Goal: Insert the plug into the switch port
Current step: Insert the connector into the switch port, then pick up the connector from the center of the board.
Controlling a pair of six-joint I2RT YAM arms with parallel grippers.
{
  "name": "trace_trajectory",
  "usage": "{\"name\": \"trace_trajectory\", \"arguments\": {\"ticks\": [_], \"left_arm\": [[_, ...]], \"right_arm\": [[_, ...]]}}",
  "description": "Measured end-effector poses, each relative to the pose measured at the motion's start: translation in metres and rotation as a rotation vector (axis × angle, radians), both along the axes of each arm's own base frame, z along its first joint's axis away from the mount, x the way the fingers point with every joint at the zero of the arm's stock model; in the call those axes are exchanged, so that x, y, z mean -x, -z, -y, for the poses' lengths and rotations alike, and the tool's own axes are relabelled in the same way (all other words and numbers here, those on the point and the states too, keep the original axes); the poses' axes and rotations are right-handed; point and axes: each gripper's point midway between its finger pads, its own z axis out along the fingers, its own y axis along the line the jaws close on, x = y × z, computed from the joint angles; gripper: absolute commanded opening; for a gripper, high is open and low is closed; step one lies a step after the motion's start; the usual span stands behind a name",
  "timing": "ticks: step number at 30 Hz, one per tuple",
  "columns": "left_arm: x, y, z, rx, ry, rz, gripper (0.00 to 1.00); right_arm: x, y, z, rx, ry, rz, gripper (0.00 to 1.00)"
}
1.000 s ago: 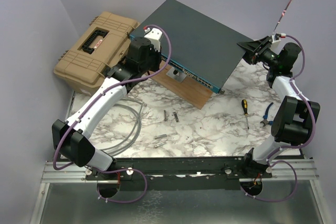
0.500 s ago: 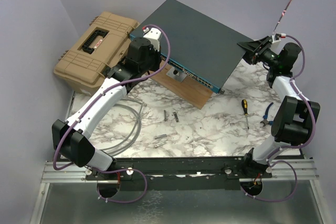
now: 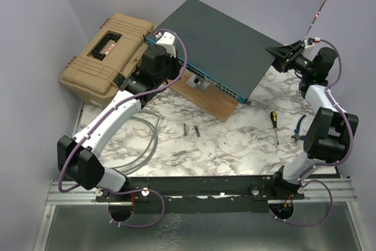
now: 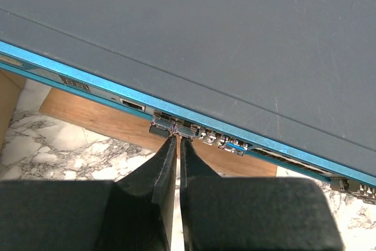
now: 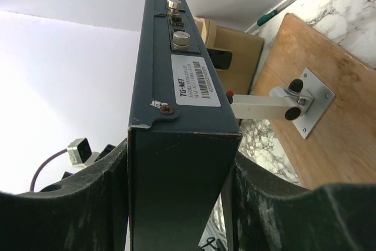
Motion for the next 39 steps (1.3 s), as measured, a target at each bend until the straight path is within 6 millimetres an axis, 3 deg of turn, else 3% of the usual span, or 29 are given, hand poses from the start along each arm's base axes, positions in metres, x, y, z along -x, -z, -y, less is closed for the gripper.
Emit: {"name": "trace_trajectory", "arguments": {"ticks": [16,21,31,34,39], "left_arm": [[0.003,0.003,-0.003,0.017,-0.006,0.012,0.16],[0.008,0.006,-0.007,0.021,0.001,0.051,0.23],[0.046,0.01,-0.036,-0.043,0.008,0.08,0.44],[0.054,0.019,-0.041,-0.064,0.012,0.071,0.52],[0.067,0.056,-0.05,-0.116,0.014,-0.007,0.62]], "right_arm": [[-0.001,-0.001,0.0,0.01,-0.008,-0.006,0.31],[-0.001,-0.002,0.0,0.014,-0.009,-0.003,0.3],[-0.002,-0.001,0.0,0.015,-0.016,-0.016,0.33],[-0.002,-0.002,0.0,0.016,-0.017,-0.02,0.37],[-0.002,-0.001,0.001,0.019,-0.017,-0.029,0.5]]}}
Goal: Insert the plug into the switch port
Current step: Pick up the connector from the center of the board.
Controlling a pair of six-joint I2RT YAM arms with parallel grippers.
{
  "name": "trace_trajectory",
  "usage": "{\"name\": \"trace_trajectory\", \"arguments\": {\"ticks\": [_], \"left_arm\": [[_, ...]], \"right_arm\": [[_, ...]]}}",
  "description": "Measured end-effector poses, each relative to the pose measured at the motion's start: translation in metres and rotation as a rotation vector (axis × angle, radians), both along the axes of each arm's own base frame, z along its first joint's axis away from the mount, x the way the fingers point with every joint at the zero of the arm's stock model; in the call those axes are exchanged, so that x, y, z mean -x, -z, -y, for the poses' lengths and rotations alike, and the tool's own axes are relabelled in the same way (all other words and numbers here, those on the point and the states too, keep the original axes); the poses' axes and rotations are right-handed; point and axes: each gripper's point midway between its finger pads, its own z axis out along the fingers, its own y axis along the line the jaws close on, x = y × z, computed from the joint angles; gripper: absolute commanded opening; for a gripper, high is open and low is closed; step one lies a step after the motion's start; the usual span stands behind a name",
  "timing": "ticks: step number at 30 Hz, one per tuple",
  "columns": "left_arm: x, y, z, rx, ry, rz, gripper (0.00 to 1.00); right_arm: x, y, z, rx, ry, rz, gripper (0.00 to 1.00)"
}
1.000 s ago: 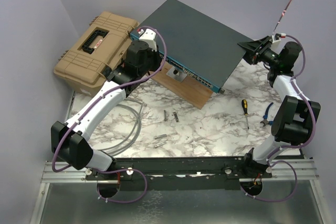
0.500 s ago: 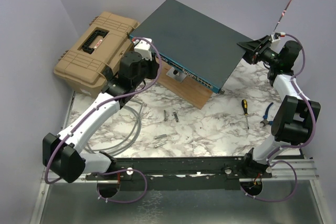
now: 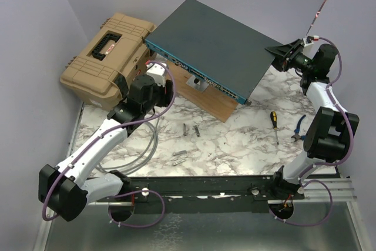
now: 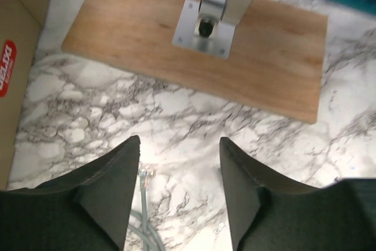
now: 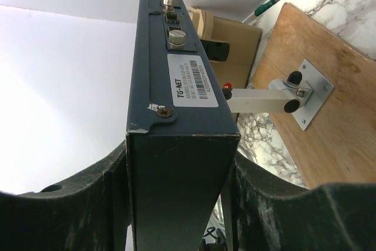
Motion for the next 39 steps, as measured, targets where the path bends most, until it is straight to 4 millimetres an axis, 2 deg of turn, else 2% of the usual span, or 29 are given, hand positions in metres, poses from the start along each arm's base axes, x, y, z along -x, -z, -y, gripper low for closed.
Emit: {"name": "trace_trajectory", "arguments": {"ticks": [4,8,13,18,23,27,35,39], "left_arm": [[0.008,0.03,-0.005,-0.037,-0.006,-0.068,0.66],[0.014,0.049,-0.009,-0.056,-0.01,-0.113,0.67],[0.022,0.072,-0.012,-0.066,-0.021,-0.174,0.68],[0.028,0.098,-0.013,-0.078,-0.034,-0.253,0.68],[0.032,0.111,-0.01,-0.065,-0.036,-0.302,0.68],[0.036,0.122,-0.007,-0.056,-0.039,-0.34,0.69],[0.057,0.154,0.008,-0.078,-0.011,-0.435,0.76],[0.072,0.172,0.024,-0.118,0.037,-0.485,0.82]], "right_arm": [[0.0,0.0,0.003,0.007,0.007,0.0,0.7],[-0.002,0.004,0.009,0.043,0.039,0.005,0.89],[-0.003,0.01,0.024,0.078,0.104,-0.02,0.99],[0.002,0.006,0.035,0.123,0.16,-0.02,1.0],[0.008,-0.004,0.042,0.19,0.21,-0.013,1.0],[0.014,-0.021,0.049,0.273,0.259,0.013,1.0],[0.033,-0.072,0.062,0.464,0.366,0.126,1.0],[0.039,-0.076,0.064,0.504,0.385,0.136,1.0]]}}
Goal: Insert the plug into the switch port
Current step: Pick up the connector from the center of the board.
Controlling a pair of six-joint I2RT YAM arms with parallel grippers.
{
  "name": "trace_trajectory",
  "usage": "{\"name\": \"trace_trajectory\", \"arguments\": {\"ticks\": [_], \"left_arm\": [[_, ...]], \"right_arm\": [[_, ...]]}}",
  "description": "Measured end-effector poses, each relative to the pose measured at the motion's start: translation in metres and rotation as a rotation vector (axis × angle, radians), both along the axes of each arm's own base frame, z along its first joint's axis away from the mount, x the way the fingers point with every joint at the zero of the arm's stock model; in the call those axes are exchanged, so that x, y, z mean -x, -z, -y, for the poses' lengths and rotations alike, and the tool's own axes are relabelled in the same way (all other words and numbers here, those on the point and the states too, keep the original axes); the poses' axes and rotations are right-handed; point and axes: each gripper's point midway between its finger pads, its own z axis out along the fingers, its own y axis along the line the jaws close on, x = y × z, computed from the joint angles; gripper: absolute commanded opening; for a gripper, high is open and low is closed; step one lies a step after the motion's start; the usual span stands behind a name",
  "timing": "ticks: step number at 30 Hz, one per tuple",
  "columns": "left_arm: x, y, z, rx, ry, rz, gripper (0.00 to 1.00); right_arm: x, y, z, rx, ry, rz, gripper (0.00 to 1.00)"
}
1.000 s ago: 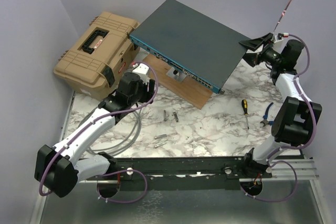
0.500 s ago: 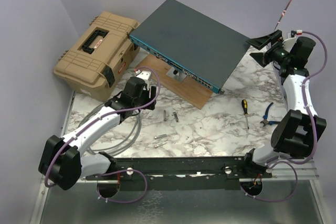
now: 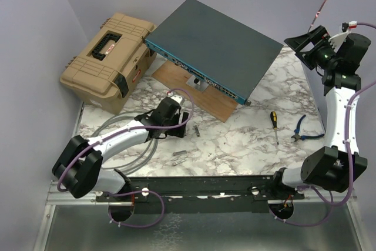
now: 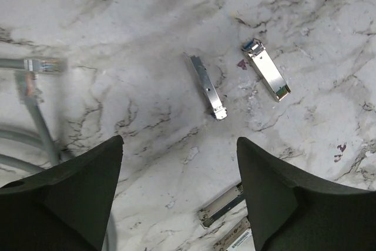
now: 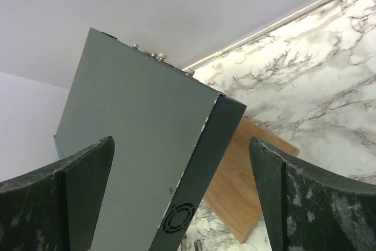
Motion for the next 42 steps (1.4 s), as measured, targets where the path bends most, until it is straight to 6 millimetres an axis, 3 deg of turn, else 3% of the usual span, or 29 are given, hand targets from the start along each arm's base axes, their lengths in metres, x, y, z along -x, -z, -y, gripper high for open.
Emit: {"name": "trace_trajectory", "arguments": {"ticks": [7,16,24,35,42], "left_arm": [[0.018,0.017,0.017,-0.029,0.051,-0.044,0.82],[-0.001,0.02,0.022,-0.019,-0.018,0.033,0.67],[-0.011,0.036,0.031,-0.006,-0.04,0.036,0.49],[-0.013,0.048,0.03,-0.019,-0.046,0.032,0.08],[-0.023,0.048,0.018,-0.027,-0.075,0.041,0.02]], "right_arm": [[0.001,0.01,0.002,0.012,0.012,-0.031,1.0],[-0.001,0.013,0.003,0.009,0.012,-0.038,1.0],[-0.002,0.016,0.004,0.006,0.011,-0.046,1.0],[-0.008,0.025,0.006,-0.002,0.011,-0.068,1.0],[-0.012,0.032,0.006,-0.01,0.006,-0.085,1.0]]}}
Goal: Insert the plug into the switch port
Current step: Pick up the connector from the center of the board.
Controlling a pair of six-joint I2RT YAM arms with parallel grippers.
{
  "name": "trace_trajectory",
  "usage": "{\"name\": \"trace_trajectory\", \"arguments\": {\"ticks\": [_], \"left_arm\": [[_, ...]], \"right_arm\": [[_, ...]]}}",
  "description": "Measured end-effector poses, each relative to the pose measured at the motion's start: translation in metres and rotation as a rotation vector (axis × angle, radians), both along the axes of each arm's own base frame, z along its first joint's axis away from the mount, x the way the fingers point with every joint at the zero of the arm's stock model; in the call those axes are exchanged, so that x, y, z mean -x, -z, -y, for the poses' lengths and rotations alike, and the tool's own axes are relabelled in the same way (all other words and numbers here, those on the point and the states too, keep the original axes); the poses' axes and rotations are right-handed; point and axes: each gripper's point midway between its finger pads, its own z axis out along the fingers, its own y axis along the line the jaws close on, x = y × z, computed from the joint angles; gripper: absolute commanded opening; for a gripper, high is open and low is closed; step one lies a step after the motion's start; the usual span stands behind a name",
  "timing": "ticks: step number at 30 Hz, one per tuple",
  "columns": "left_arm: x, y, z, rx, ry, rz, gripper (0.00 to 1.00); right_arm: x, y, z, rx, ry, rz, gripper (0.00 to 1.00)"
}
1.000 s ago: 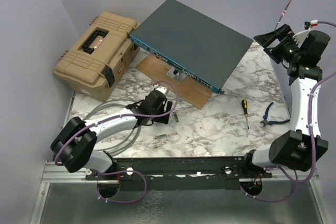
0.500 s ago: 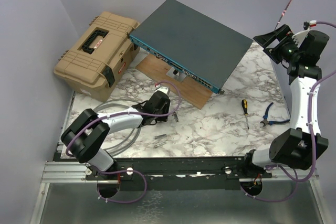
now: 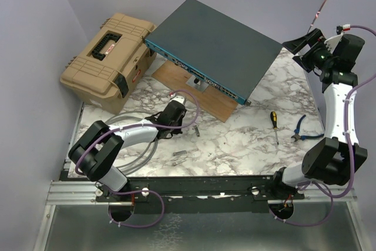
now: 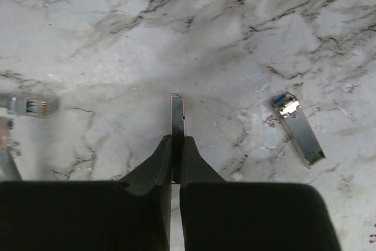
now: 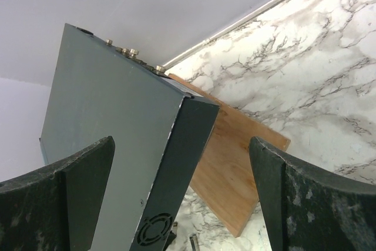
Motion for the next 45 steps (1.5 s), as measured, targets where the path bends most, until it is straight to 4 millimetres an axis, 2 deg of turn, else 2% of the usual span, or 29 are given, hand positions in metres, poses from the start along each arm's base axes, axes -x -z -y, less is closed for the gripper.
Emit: {"name": "trace_trajectory", "arguments": {"ticks": [10,15,19,22,28,35,40,45], "left_arm": [[-0.007,-0.002,-0.032,-0.152,-0.044,0.023,0.0],[-0.011,0.0,-0.034,-0.251,-0.05,0.031,0.01],[-0.008,0.002,-0.028,-0.328,-0.031,0.042,0.03],[-0.004,0.003,-0.02,-0.366,-0.012,0.057,0.08],[0.007,0.005,-0.005,-0.459,0.036,0.103,0.27],[0.018,0.002,0.025,-0.466,0.098,0.141,0.38],[0.021,0.001,0.028,-0.457,0.106,0.13,0.45],[0.028,-0.002,0.032,-0.42,0.124,0.1,0.46]], "right_arm": [[-0.005,0.009,0.001,-0.011,-0.002,-0.022,1.0],[-0.005,0.009,0.001,-0.011,-0.002,-0.022,1.0],[-0.005,0.009,0.001,-0.012,-0.003,-0.023,1.0],[-0.005,0.009,0.001,-0.011,-0.003,-0.022,1.0],[-0.005,0.009,0.001,-0.012,-0.003,-0.022,1.0],[-0.005,0.008,0.0,-0.017,-0.006,-0.022,1.0],[-0.004,0.008,0.0,-0.019,-0.01,-0.022,1.0],[-0.004,0.008,-0.001,-0.02,-0.011,-0.02,1.0]]}}
